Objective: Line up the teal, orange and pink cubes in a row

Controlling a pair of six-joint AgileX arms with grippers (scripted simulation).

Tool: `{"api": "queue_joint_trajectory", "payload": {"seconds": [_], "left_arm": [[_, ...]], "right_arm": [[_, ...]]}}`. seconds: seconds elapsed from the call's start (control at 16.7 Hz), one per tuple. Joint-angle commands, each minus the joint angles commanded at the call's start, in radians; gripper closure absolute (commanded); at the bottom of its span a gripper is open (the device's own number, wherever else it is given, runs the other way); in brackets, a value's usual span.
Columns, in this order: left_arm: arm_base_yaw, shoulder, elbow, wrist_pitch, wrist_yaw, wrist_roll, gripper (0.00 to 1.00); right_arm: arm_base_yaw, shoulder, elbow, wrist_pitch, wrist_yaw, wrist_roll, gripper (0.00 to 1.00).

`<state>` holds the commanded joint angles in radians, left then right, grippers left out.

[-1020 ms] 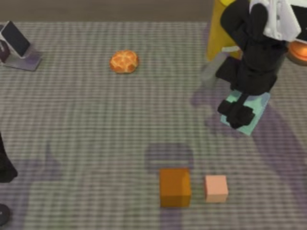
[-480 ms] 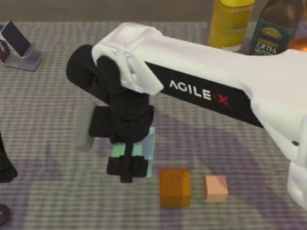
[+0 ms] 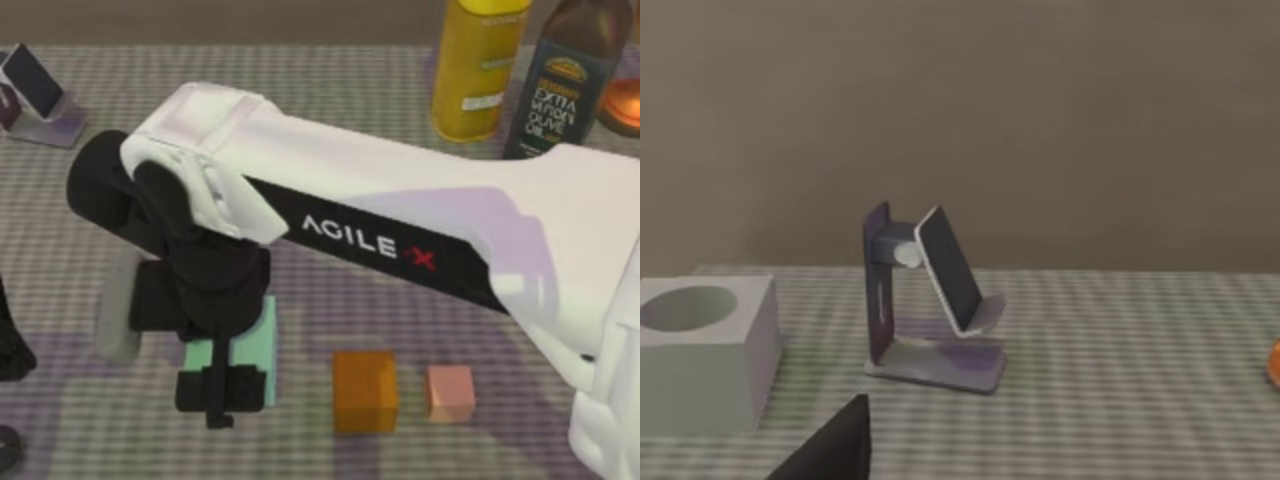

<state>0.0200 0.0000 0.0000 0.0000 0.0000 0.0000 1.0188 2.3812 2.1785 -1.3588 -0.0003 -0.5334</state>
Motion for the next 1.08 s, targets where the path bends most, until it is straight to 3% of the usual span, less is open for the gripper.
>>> {"api": "queue_joint_trajectory", "payload": {"seconds": [0.54,0.78,1.08], "left_arm": [[0.000,0.000,0.000,0.000,0.000,0.000,0.00],[0.000,0.000,0.000,0.000,0.000,0.000,0.00],[0.000,0.000,0.000,0.000,0.000,0.000,0.00]], "right_arm": [[0.003,0.030,-0.215,0.243,0.002,0.001,1.00],[0.004,0.033,-0.226,0.255,0.002,0.000,1.00],[0.004,0.033,-0.226,0.255,0.002,0.000,0.62]]}}
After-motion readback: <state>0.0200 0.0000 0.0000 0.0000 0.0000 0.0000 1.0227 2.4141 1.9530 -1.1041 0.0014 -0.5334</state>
